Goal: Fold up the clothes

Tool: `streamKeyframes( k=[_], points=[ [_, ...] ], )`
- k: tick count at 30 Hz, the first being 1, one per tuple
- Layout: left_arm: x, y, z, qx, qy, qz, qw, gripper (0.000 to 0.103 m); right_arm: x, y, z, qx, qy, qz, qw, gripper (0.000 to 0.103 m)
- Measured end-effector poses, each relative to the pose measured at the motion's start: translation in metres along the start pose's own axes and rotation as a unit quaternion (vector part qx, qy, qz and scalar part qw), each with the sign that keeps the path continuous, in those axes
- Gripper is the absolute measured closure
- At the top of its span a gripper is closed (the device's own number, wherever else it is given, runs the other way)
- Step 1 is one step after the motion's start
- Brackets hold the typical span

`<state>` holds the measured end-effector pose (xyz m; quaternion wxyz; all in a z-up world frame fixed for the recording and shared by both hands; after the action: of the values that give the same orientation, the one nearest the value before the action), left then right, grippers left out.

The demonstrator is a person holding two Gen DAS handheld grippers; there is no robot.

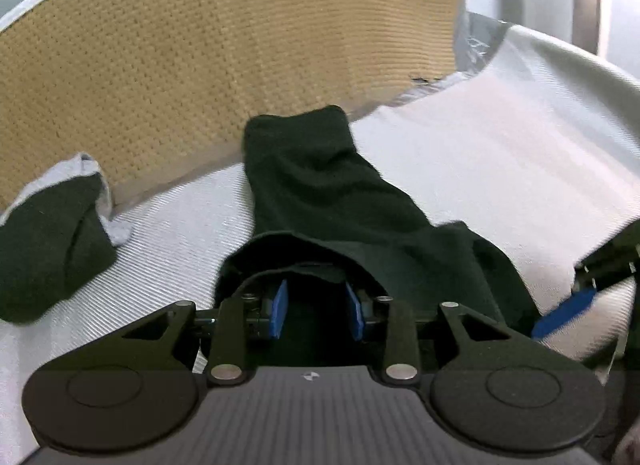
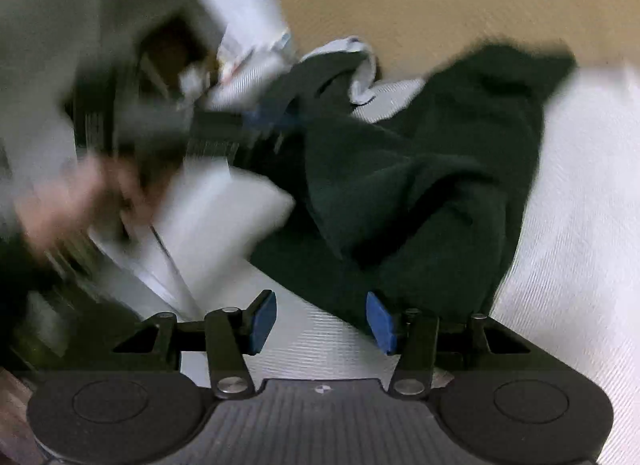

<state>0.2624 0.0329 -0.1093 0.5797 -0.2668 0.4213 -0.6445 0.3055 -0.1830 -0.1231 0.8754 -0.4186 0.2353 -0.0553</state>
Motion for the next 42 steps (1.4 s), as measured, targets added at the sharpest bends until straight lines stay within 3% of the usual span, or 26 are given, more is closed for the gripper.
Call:
streamKeyframes(
  k=[1, 6, 12, 17, 23, 25, 32, 36, 39, 42],
  points=[
    [0.000, 0.002, 0.002, -0.002, 0.000, 0.000, 1.0000, 0.068, -0.012, 0.007, 0.001, 0.005, -0.037, -0.049, 0.998, 0.048],
    [-0.003, -0.004, 0.011, 0.021, -0.019, -0.005, 0.9996, 0.067, -0.045, 0.043, 0.021, 0.010, -0.126, -0.111, 0.986, 0.050],
    [-0.010, -0.028, 0.002, 0.056, -0.030, -0.019, 0.9978, 0.066, -0.025, 0.060, 0.070, 0.045, -0.110, -0.189, 0.975, 0.051],
    [-0.010, -0.044, -0.025, 0.077, -0.011, -0.033, 0.9964, 0.058, 0.017, 0.043, 0.094, 0.081, -0.032, -0.190, 0.978, 0.050],
    [-0.005, -0.004, -0.051, 0.027, 0.006, -0.039, 0.9989, 0.058, 0.068, 0.023, 0.094, 0.089, 0.089, -0.181, 0.975, 0.050],
    [-0.001, 0.010, -0.055, 0.019, 0.016, -0.045, 0.9987, 0.058, 0.072, 0.021, 0.088, 0.092, 0.096, -0.176, 0.975, 0.050],
    [0.004, 0.046, -0.039, 0.030, 0.049, -0.033, 0.9978, 0.055, 0.063, 0.025, 0.106, 0.094, 0.043, -0.239, 0.966, 0.049],
    [-0.010, 0.067, -0.032, 0.016, 0.045, -0.018, 0.9987, 0.054, 0.082, 0.040, 0.116, 0.065, 0.072, -0.261, 0.961, 0.047],
    [-0.019, 0.070, -0.031, 0.056, 0.033, 0.046, 0.9968, 0.056, 0.093, 0.054, 0.106, 0.057, 0.073, -0.256, 0.962, 0.047],
    [-0.033, 0.066, -0.016, 0.090, 0.006, 0.037, 0.9952, 0.055, 0.100, 0.067, 0.096, 0.052, 0.061, -0.260, 0.962, 0.045]
  ],
)
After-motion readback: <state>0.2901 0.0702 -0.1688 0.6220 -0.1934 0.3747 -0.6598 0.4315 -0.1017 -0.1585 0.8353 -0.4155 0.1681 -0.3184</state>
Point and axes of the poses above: each gripper's, at about its wrist camera, not at the fingertips, and y roughly the way its jaws point, x to its right, z to its top, the point moved 3 cm from there along y, roughly the way its jaws point, and after that the axes turned 15 degrees about -x, right-handed, at the moved point
